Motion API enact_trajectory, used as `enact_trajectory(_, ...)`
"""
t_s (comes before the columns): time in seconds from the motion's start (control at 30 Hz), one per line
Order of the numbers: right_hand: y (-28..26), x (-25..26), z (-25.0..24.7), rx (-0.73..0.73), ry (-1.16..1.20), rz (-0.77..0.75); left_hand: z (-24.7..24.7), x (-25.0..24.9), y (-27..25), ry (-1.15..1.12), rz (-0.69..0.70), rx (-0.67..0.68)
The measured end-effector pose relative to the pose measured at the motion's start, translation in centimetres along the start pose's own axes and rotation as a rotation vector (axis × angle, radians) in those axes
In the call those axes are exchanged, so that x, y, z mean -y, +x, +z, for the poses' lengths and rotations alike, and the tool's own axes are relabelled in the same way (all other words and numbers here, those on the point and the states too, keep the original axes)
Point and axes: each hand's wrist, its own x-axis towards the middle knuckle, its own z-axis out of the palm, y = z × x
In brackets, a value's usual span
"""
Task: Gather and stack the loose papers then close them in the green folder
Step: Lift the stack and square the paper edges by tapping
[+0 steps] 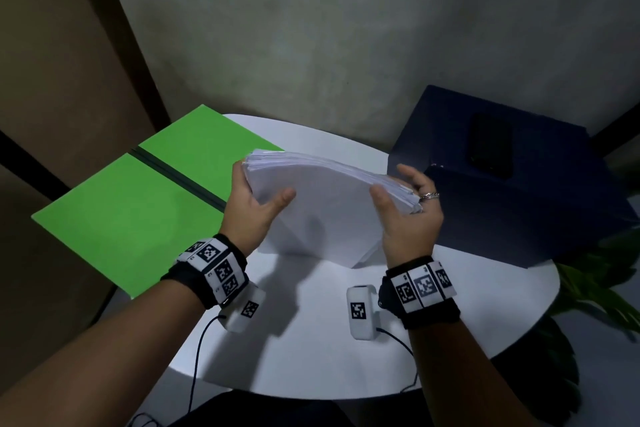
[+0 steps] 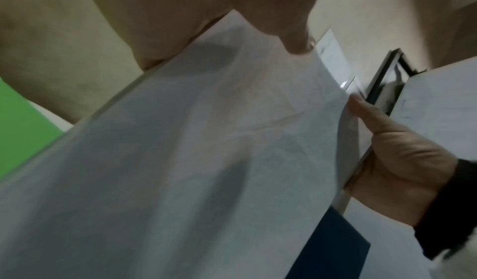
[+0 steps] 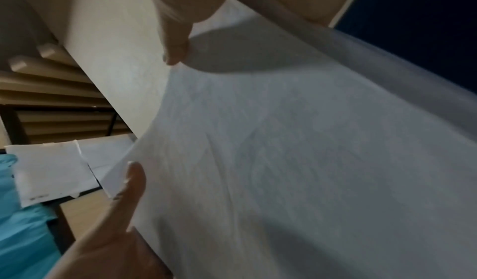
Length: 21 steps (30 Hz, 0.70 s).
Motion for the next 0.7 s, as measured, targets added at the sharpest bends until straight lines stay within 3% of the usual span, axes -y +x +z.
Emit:
enact_trajectory(0.17,0.8,1.2,1.0,-0.095,0.001,-0.037,1.5,-3.0,1.0,0.07,0.182,-0.213)
enact_trajectory(0.37,0.7,1.2,1.5,-0.129,0.002,-0.034,2.7,-4.1,3.1,-0.006,0.174,-0.375)
enact_trajectory(0.47,0.8,1.0,1.1,-0.079,0.017,-0.018,2.7,-4.1,3.3,-0.016,0.153,-0.319)
enact_trajectory(0.57,0.6,-0.1,0.2,0.053,-0.033,0.058,1.7,-3.2,3.4,-0.032,0.1,-0.132)
enact_trajectory(0.7,0.5,-0.2,-0.2,0.074,-0.04,0.182,0.3,-3.2,3.6,0.113,0.069,0.001)
